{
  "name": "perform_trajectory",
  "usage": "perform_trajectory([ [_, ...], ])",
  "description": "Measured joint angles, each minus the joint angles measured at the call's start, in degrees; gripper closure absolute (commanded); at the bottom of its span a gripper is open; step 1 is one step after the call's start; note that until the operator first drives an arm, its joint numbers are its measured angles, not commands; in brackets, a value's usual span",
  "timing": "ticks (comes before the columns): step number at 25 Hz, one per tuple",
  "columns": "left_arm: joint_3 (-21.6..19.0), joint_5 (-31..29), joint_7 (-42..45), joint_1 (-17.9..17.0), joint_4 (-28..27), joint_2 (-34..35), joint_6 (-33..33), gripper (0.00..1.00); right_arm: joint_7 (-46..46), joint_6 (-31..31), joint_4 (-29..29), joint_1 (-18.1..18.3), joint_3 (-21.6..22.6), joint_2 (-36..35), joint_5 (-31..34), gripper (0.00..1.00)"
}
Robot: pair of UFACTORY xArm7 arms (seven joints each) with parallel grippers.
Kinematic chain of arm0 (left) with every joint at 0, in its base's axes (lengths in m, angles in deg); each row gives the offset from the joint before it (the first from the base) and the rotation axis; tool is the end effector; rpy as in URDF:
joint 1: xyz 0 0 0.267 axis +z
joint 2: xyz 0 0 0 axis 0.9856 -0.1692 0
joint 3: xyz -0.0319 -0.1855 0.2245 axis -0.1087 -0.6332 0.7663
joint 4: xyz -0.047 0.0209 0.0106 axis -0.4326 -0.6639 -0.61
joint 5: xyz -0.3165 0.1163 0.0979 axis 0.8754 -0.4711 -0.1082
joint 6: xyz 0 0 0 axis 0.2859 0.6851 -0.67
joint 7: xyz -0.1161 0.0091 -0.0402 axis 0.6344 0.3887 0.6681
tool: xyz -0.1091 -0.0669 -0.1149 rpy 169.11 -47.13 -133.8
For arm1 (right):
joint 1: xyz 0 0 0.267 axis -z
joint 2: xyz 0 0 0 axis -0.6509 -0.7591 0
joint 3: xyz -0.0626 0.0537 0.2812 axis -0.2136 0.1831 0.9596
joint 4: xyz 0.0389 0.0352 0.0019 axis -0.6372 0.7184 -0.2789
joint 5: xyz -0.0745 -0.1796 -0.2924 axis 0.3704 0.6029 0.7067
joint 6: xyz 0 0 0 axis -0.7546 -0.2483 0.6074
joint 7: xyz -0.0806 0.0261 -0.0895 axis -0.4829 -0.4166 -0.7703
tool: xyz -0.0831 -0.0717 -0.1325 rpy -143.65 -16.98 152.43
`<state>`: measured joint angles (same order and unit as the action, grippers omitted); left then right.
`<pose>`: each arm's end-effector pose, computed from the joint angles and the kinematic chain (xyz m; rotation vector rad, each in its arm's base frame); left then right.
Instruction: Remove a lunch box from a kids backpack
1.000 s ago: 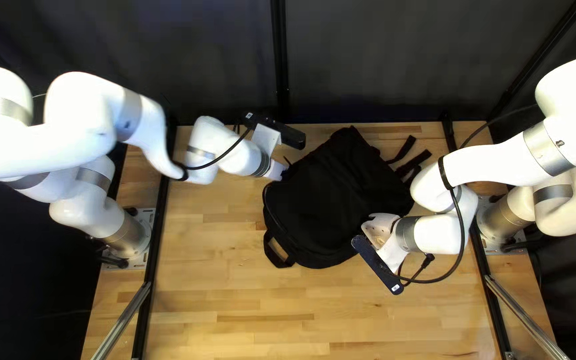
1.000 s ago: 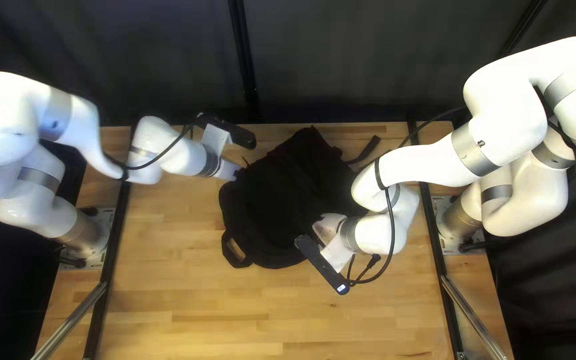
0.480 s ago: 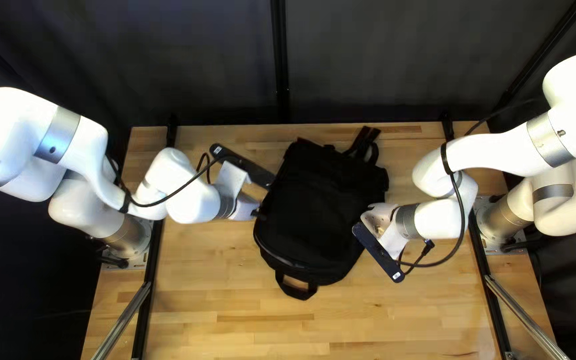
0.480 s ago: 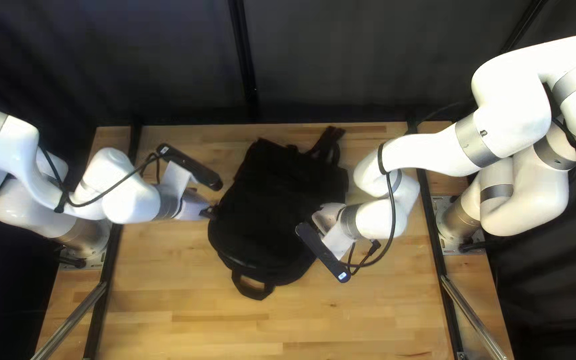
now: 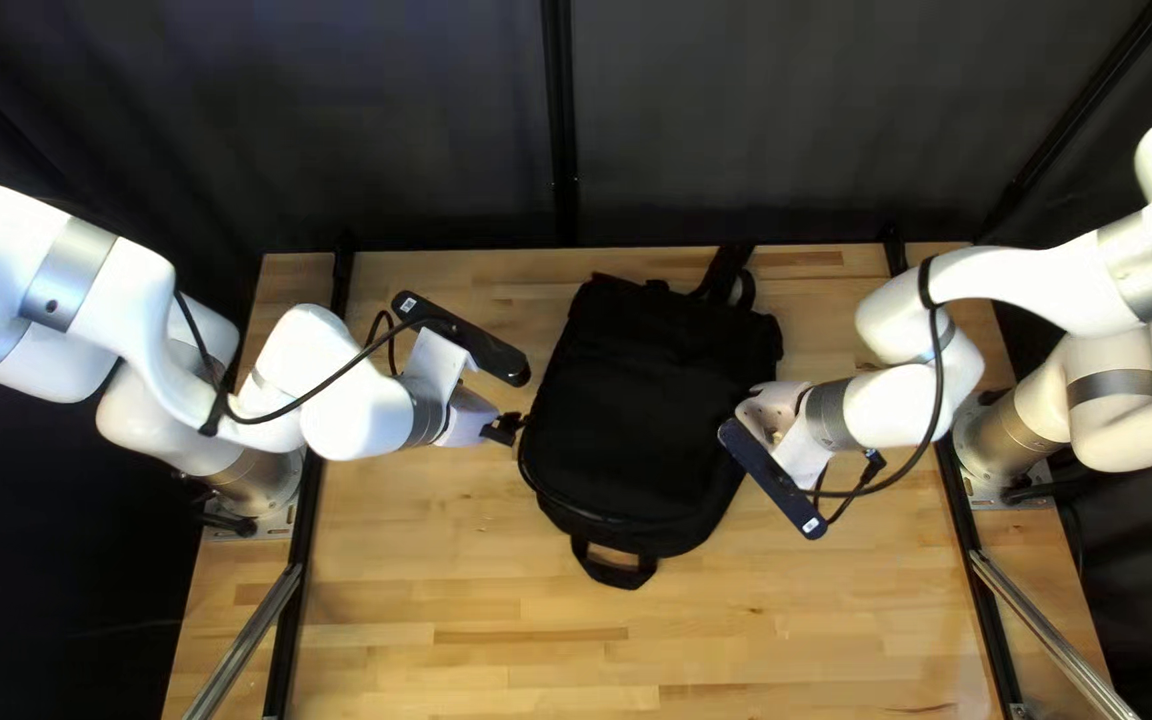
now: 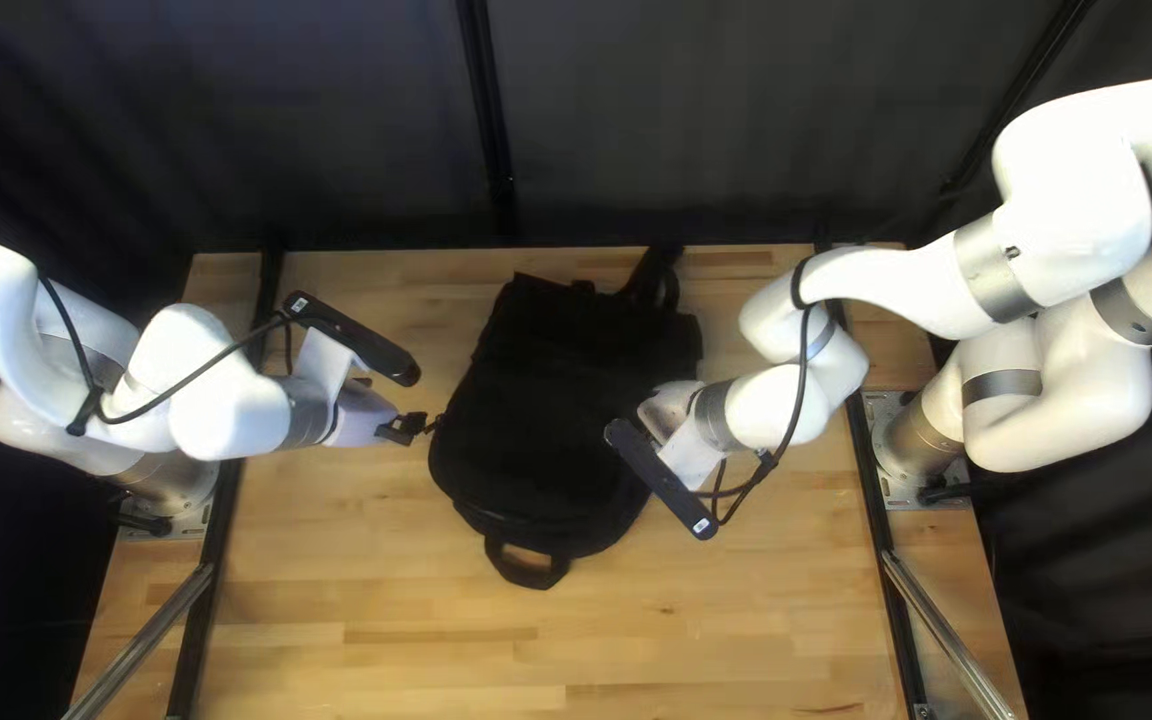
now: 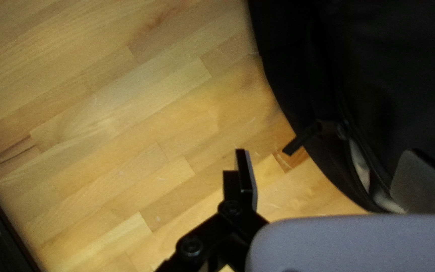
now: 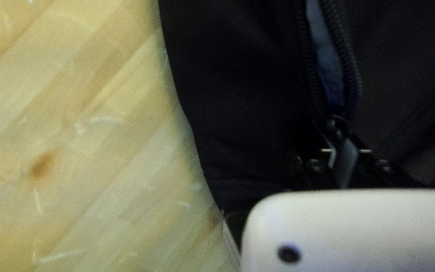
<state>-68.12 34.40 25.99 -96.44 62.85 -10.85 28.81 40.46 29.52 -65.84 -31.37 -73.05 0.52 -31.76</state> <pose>0.3531 0.0111 0.1512 -2.5141 -1.3048 -0.7396 0.4060 -0.0112 0.1166 2.3998 1.1537 0.4086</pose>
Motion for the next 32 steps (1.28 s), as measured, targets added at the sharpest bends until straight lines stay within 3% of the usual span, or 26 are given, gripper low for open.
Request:
perform_trajectory([
  [10, -4.71, -1.87, 6.51, -2.62, -6.4, -13.35, 2.68, 0.0, -13.66, -3.79, 1.53, -1.02, -9.38, -0.09, -5.15, 1.0],
  [19, -3.86, -1.38, 4.03, -1.97, -10.68, -22.56, 4.15, 0.0, -14.52, -4.57, 0.19, -1.72, -9.66, -2.1, -6.01, 1.0],
  [32, -1.35, 2.48, -3.42, -0.47, -11.85, -22.28, 1.79, 0.0, -15.46, -3.92, -0.86, -2.73, -9.62, -2.68, -7.16, 1.0],
])
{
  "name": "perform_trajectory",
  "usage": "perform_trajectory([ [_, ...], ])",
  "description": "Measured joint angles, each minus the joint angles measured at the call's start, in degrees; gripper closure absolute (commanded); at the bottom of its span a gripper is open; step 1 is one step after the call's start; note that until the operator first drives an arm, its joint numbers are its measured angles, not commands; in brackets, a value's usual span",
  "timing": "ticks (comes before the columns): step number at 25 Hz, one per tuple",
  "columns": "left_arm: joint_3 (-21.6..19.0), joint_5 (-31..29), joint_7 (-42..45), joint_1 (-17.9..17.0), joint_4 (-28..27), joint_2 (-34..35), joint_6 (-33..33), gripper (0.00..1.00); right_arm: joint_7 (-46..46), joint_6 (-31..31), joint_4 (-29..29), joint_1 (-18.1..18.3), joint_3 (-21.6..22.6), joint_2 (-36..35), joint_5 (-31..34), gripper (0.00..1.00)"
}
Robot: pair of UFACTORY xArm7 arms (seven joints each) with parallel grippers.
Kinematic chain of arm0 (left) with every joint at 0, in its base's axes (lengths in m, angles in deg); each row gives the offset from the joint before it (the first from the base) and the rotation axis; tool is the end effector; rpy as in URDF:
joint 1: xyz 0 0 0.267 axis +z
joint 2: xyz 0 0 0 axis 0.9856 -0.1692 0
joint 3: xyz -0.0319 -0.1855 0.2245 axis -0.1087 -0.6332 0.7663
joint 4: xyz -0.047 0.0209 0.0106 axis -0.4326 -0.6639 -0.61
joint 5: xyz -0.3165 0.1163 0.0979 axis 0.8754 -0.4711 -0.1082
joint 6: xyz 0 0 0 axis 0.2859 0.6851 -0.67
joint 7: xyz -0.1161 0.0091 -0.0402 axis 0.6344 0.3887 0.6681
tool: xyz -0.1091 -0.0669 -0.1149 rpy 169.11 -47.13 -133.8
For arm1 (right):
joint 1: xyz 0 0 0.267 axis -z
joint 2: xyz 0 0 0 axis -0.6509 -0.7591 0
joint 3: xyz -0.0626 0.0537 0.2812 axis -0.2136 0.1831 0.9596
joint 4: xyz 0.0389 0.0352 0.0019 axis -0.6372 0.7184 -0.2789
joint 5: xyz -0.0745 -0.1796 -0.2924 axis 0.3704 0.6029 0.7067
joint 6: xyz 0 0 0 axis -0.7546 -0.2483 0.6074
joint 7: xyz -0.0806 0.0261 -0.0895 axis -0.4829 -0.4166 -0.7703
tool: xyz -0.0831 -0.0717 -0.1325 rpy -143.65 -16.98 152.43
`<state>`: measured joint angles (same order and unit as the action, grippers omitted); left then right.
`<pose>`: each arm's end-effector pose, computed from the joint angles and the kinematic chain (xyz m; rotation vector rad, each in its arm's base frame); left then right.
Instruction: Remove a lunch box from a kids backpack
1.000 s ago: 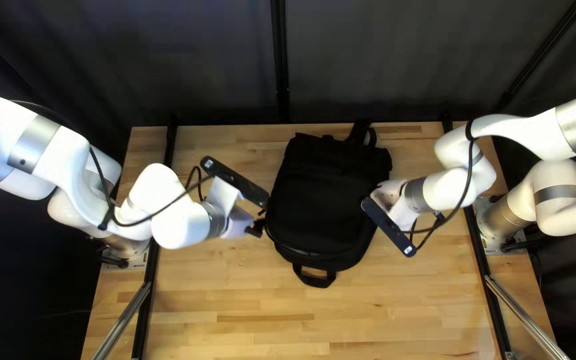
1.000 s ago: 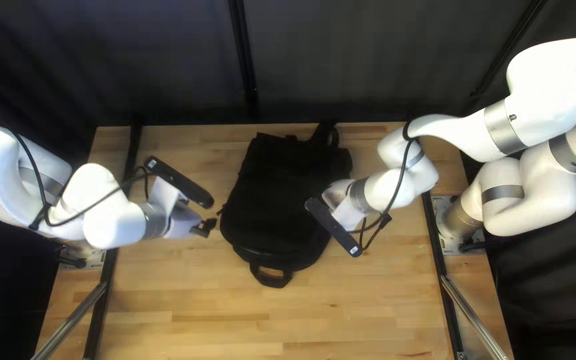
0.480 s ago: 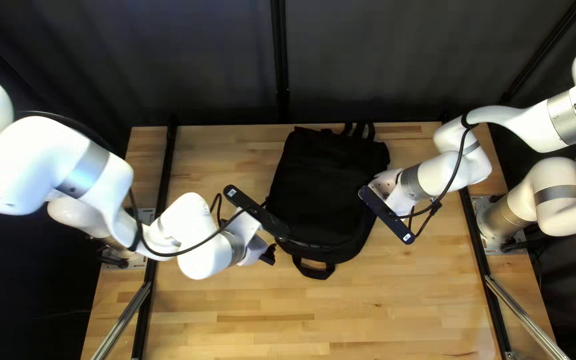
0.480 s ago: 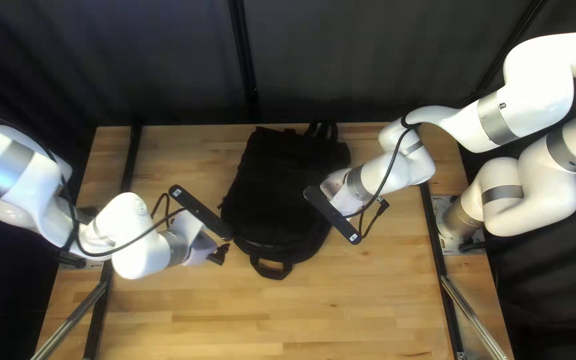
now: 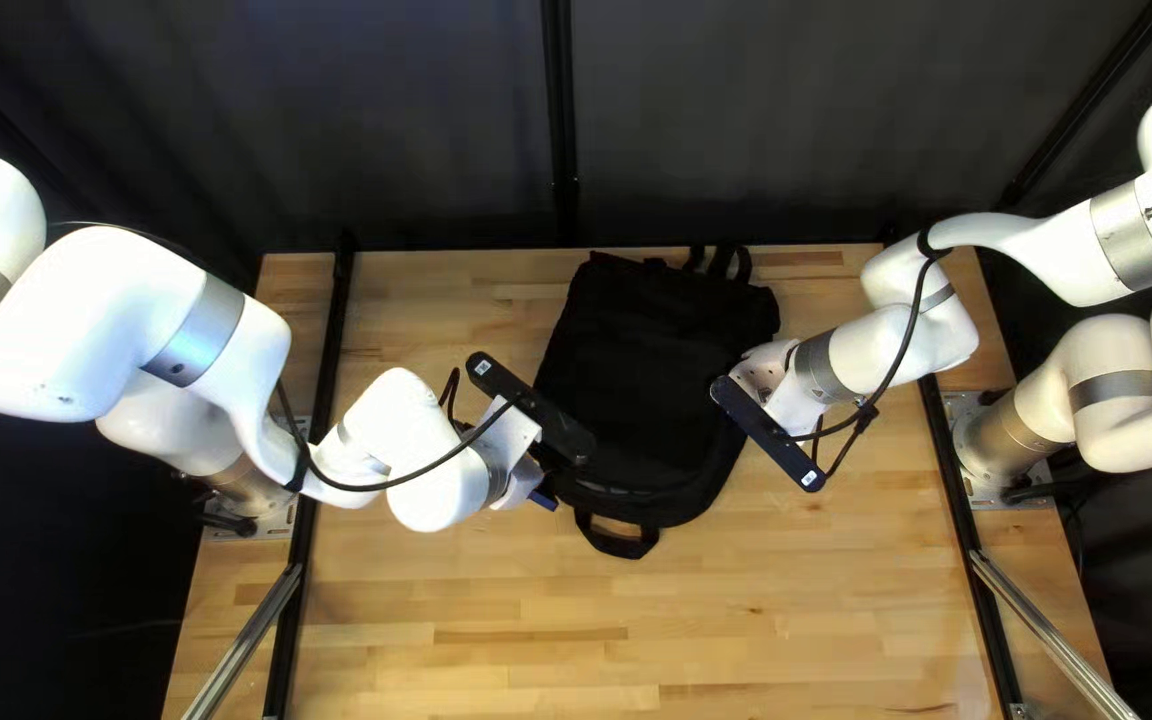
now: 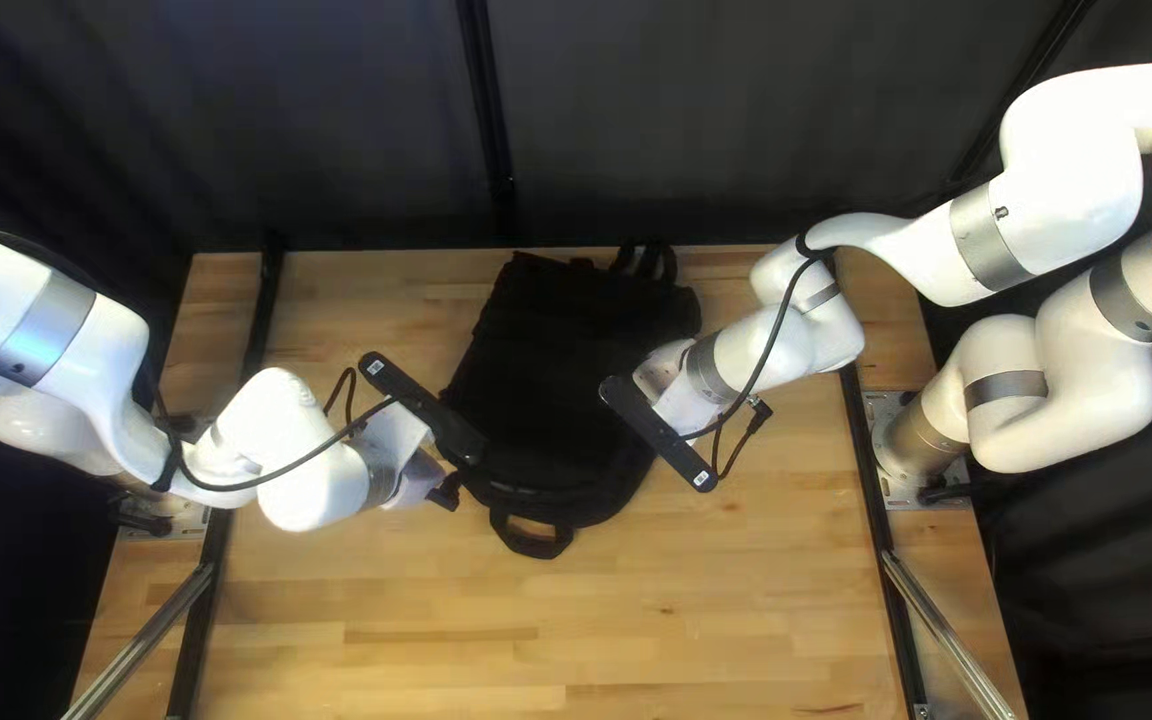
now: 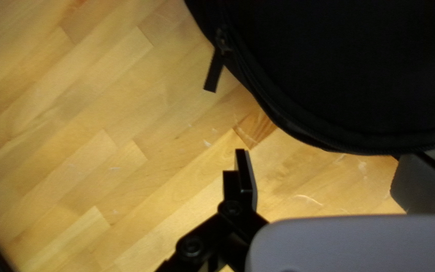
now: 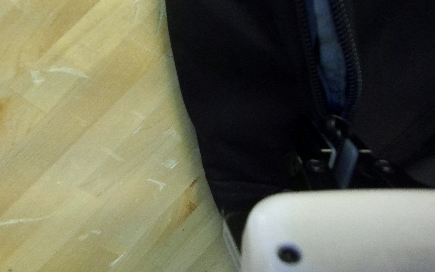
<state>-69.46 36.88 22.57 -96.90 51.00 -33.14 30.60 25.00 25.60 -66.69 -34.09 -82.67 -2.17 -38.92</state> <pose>0.3895 -0.0136 0.0946 -2.5369 -1.1471 -0.5228 0.4151 -0.0378 0.1136 2.4274 1.2365 0.4179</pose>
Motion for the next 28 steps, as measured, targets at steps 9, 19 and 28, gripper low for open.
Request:
perform_trajectory([
  [9, 0.83, -0.06, -2.91, 0.79, -3.61, -0.59, -2.24, 0.0, -0.32, -0.11, 0.25, -0.03, -0.12, 0.24, 0.02, 1.0],
  [19, 1.39, 1.43, -8.41, 1.15, -8.53, -5.6, -1.18, 0.0, -2.55, 0.31, 0.36, -0.89, -1.22, 0.84, -1.54, 1.0],
  [28, 1.14, 1.79, -10.71, 0.93, -10.83, -5.54, -3.86, 1.0, -3.7, 0.55, 0.39, -1.4, -1.76, 1.07, -2.35, 1.0],
])
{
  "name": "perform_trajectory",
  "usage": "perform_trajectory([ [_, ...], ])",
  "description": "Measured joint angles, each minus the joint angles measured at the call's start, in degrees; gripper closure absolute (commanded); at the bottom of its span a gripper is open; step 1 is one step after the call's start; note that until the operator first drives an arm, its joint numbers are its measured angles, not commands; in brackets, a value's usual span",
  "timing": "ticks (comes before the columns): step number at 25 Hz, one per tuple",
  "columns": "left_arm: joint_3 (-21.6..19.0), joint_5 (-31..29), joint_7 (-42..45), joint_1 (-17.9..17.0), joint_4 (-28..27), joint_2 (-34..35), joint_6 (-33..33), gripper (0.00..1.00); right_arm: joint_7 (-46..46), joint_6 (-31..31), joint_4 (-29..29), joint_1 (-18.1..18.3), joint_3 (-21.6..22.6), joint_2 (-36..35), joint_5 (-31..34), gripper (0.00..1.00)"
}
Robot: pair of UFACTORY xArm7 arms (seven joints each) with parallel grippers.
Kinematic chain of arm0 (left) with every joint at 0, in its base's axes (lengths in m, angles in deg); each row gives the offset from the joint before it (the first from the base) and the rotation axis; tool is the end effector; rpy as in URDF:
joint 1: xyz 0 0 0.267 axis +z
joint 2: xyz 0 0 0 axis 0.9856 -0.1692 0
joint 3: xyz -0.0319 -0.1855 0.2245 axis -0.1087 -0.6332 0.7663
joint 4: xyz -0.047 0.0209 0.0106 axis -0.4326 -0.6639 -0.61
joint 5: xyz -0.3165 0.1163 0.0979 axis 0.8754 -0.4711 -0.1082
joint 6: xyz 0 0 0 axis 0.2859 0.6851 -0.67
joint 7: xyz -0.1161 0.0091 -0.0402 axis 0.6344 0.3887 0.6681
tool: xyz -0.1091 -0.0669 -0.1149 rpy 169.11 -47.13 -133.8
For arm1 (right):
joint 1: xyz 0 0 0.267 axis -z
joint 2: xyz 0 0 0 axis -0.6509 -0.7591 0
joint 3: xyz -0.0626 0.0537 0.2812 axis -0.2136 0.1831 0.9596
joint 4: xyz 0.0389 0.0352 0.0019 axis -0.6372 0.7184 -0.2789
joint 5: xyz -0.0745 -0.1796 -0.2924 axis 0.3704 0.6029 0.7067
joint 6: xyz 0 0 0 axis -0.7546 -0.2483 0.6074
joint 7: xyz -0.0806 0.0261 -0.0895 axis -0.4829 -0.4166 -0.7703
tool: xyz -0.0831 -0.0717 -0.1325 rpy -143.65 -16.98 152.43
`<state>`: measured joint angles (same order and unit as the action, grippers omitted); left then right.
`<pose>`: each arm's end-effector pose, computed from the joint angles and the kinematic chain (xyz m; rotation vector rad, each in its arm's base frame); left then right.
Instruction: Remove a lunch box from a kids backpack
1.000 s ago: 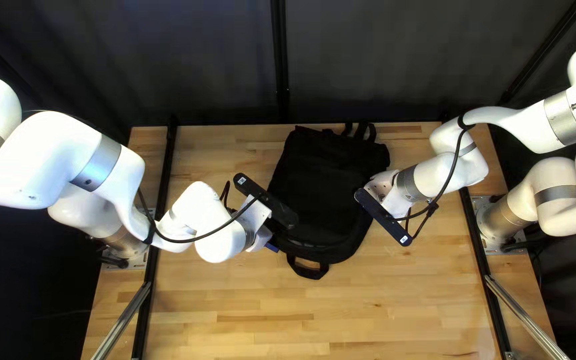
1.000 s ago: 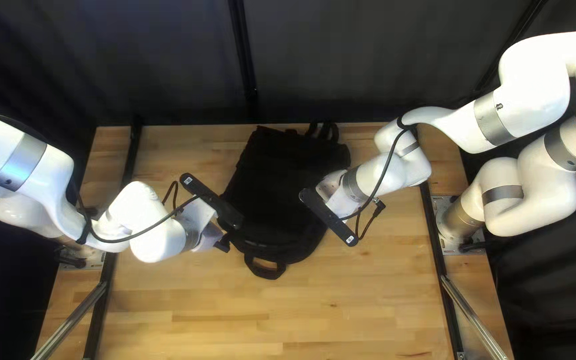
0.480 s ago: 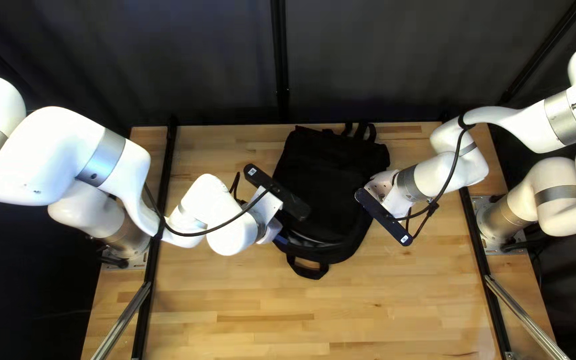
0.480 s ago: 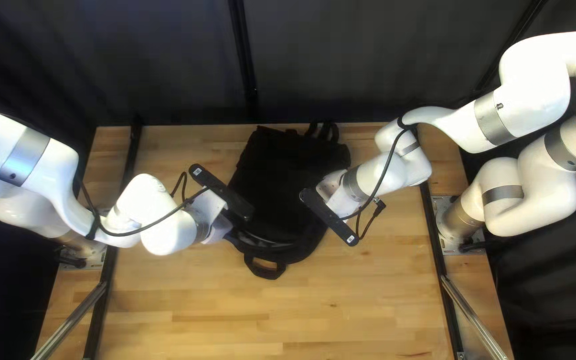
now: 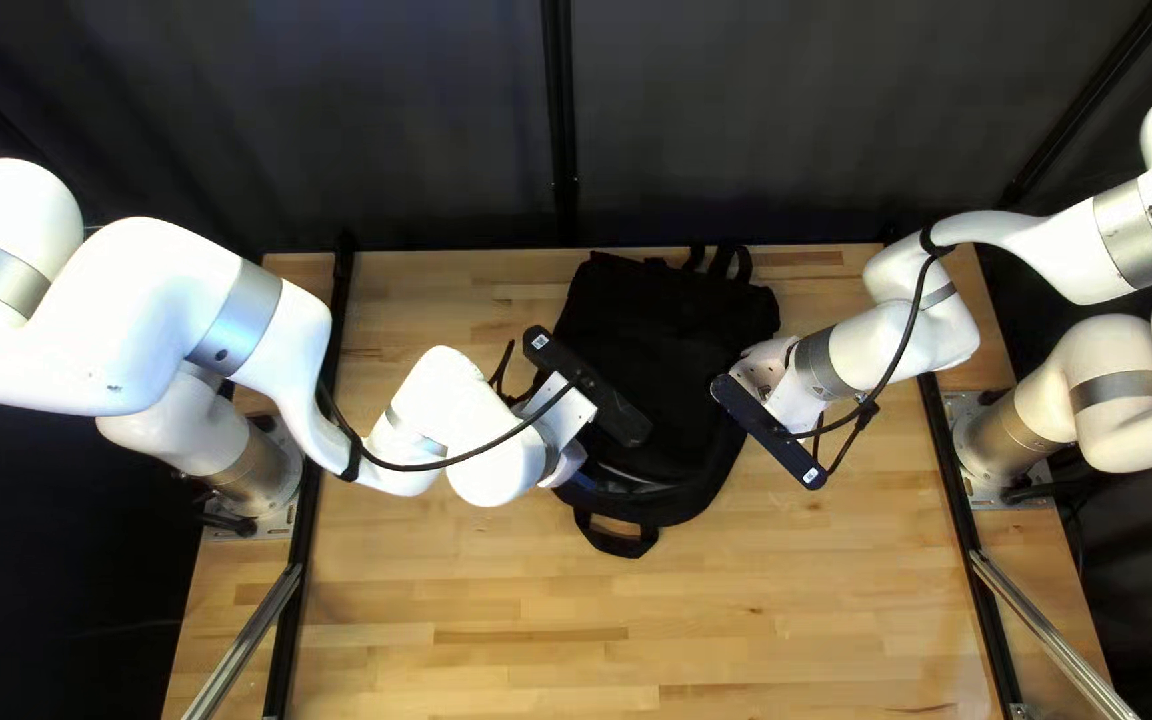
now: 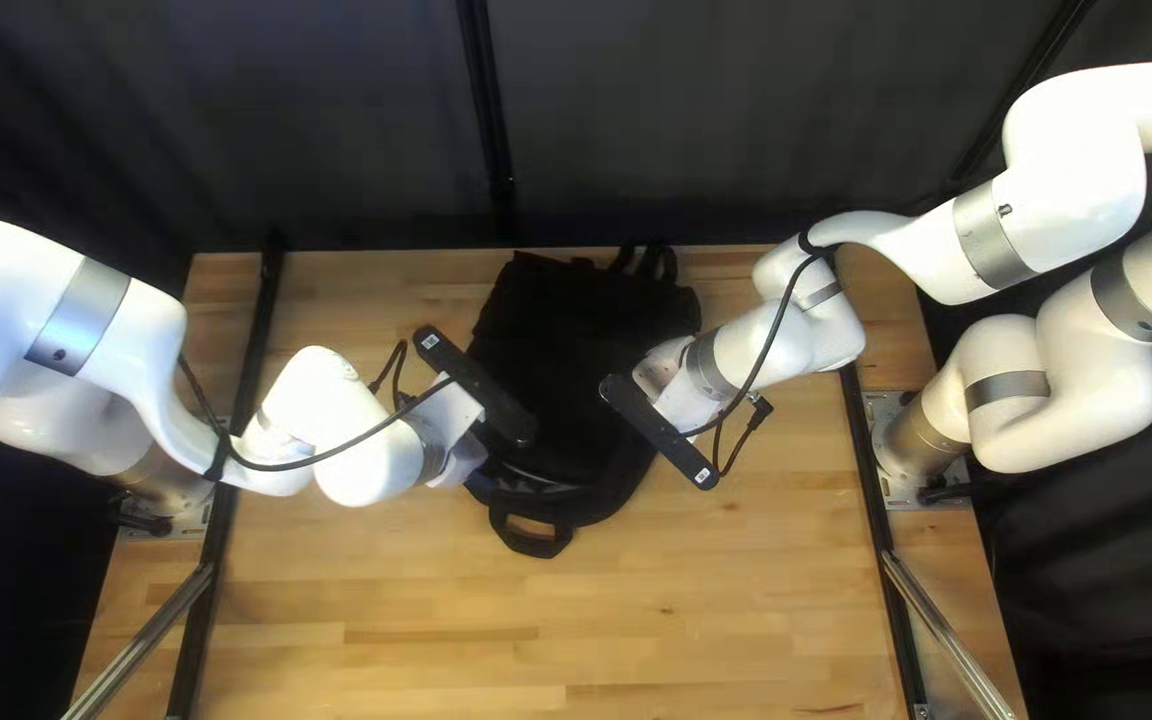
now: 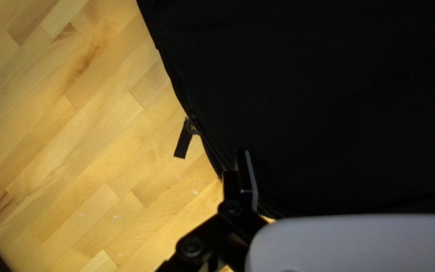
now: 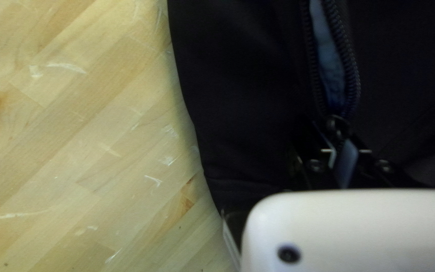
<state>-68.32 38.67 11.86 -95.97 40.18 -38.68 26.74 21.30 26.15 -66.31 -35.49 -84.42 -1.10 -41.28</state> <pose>0.4437 -0.0022 0.1231 -2.5489 -1.0211 -0.5134 0.4135 -0.0407 0.1174 2.4212 1.2575 0.4158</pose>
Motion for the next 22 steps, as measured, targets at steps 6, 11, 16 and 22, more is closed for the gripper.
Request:
perform_trajectory([
  [6, -0.21, -0.93, 0.69, -0.17, -0.85, -0.59, -0.65, 1.0, -1.79, 0.11, -0.09, -0.72, -0.92, -0.07, -1.31, 1.0],
  [11, -0.82, -0.52, 0.76, -0.76, -1.34, -0.03, -2.24, 1.0, -3.92, -0.1, 0.16, -1.42, -2.32, 0.03, -2.82, 0.0],
  [16, -1.71, 2.13, -0.79, -1.72, -2.81, 1.13, -5.28, 1.0, -6.88, 1.84, 1.39, -2.72, -4.15, 3.58, -4.98, 0.0],
  [22, -2.03, 8.41, -6.18, -2.7, -4.98, 3.54, -8.46, 1.0, -6.96, 8.32, 3.54, -4.47, -3.08, 11.46, -6.78, 0.0],
])
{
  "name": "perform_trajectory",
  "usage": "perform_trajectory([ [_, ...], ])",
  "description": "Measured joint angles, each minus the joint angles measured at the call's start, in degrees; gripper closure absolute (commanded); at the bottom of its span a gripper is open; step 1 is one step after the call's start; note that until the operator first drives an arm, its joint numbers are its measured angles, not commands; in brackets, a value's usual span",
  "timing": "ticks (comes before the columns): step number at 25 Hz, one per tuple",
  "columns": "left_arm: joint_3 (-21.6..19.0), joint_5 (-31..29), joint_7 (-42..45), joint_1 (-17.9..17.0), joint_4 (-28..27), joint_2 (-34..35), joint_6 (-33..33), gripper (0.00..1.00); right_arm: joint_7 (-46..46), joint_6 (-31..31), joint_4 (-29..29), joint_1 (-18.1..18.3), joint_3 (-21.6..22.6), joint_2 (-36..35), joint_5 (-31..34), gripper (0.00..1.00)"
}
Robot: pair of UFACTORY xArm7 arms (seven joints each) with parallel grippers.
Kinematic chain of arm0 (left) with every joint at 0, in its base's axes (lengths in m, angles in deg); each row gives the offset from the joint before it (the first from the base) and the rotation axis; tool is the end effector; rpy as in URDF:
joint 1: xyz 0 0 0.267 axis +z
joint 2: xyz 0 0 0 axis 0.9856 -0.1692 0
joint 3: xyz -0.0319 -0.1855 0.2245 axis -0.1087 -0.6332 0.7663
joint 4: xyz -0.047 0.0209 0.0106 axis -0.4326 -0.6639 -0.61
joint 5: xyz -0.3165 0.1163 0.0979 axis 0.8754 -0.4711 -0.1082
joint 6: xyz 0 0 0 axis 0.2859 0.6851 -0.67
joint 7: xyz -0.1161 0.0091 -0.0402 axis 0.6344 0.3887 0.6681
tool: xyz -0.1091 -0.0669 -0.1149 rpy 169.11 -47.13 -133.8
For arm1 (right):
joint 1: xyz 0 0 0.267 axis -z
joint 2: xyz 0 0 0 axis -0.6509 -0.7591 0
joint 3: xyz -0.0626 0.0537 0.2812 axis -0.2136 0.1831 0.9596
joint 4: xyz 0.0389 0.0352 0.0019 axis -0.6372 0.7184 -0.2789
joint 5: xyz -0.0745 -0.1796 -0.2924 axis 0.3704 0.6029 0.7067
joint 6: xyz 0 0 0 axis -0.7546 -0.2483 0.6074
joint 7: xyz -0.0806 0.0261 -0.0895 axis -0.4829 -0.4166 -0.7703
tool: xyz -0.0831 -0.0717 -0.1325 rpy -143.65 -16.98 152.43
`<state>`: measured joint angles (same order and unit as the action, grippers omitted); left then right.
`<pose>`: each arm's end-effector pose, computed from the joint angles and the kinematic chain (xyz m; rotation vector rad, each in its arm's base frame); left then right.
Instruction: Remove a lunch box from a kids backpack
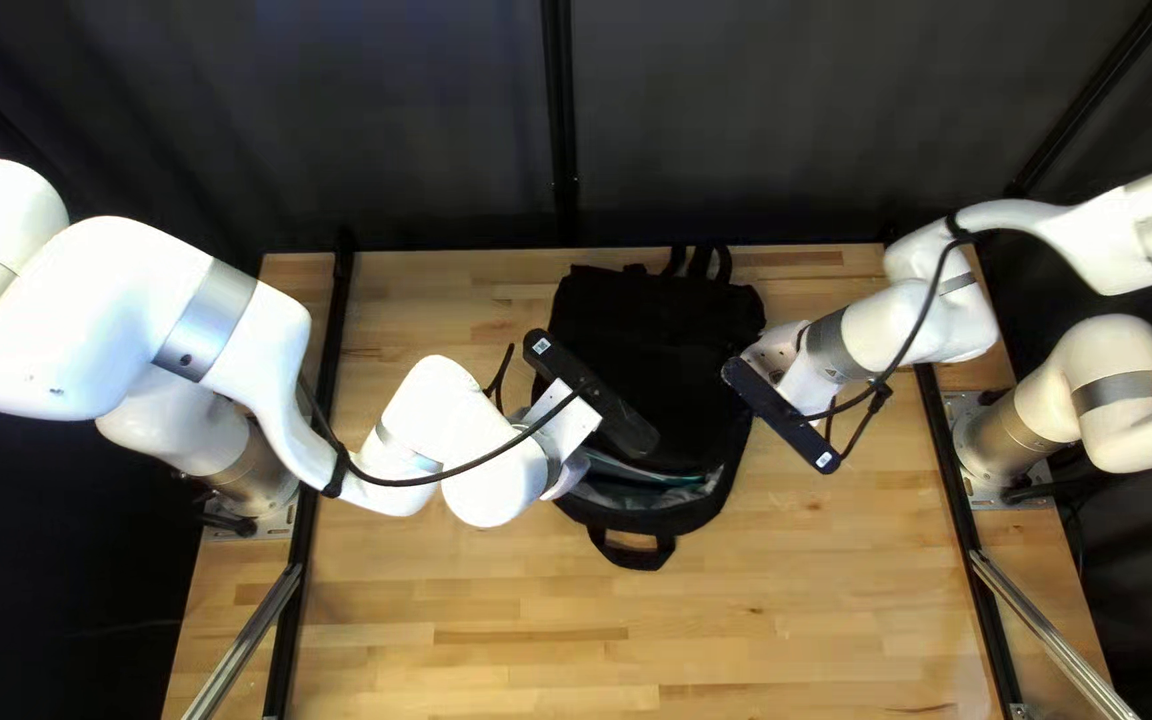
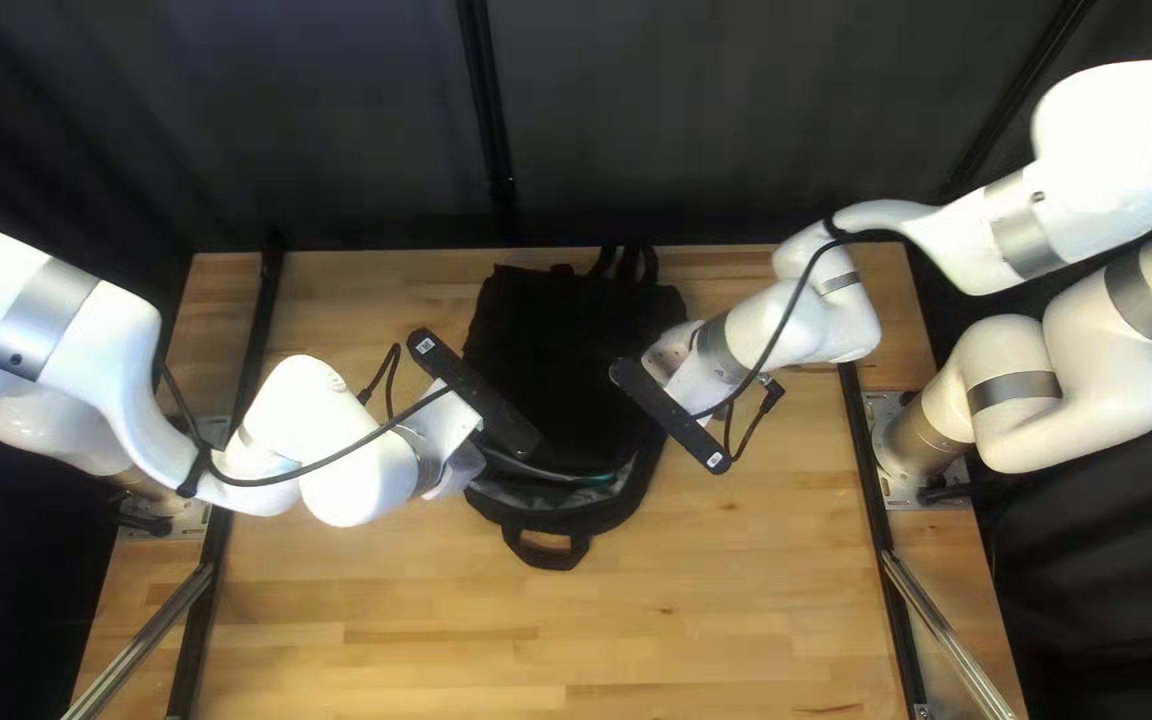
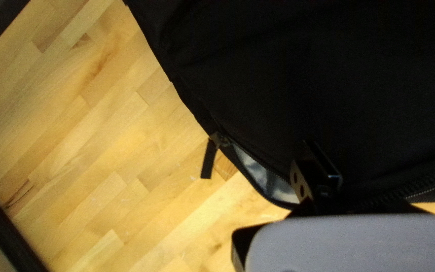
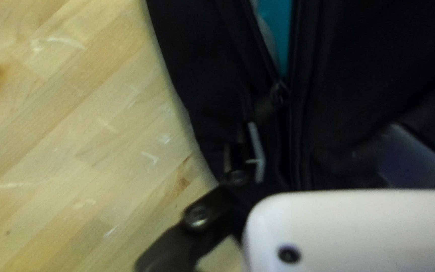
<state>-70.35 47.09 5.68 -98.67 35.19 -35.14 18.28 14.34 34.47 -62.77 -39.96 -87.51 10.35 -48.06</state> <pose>0.4418 -0.0363 0.1692 -2.5893 -1.0124 -0.4642 0.3876 -0.0457 0.1480 2.4157 1.2468 0.4007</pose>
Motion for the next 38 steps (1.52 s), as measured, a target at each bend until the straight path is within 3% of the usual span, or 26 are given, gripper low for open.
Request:
perform_trajectory([
  [6, 1.04, 8.35, -6.89, -0.52, -1.81, 1.89, -0.08, 1.0, 5.19, 4.48, -0.57, -1.27, 5.34, 2.75, -0.54, 0.0],
  [15, 5.03, 22.13, -22.87, 0.04, -4.02, 1.04, 3.18, 1.0, 18.1, 12.05, -12.13, -2.47, 17.52, -7.7, 2.01, 0.0],
  [23, 10.75, 36.58, -43.73, 1.7, 2.45, 2.1, 12.59, 1.0, 26.92, 20.4, -19.04, -4.63, 25.53, -12.85, 4.01, 0.0],
  [28, 14.36, 44.35, -52.84, 2.24, 6.67, 3.95, 17.56, 1.0, 30.64, 23.77, -21.74, -5.63, 28.5, -15.02, 5.03, 0.0],
  [38, 16.0, 48.32, -54.92, 2.47, 8.92, 6.19, 21.06, 1.0, 35.37, 22.57, -27.81, -4.68, 29.26, -23.89, 13.01, 0.0],
])
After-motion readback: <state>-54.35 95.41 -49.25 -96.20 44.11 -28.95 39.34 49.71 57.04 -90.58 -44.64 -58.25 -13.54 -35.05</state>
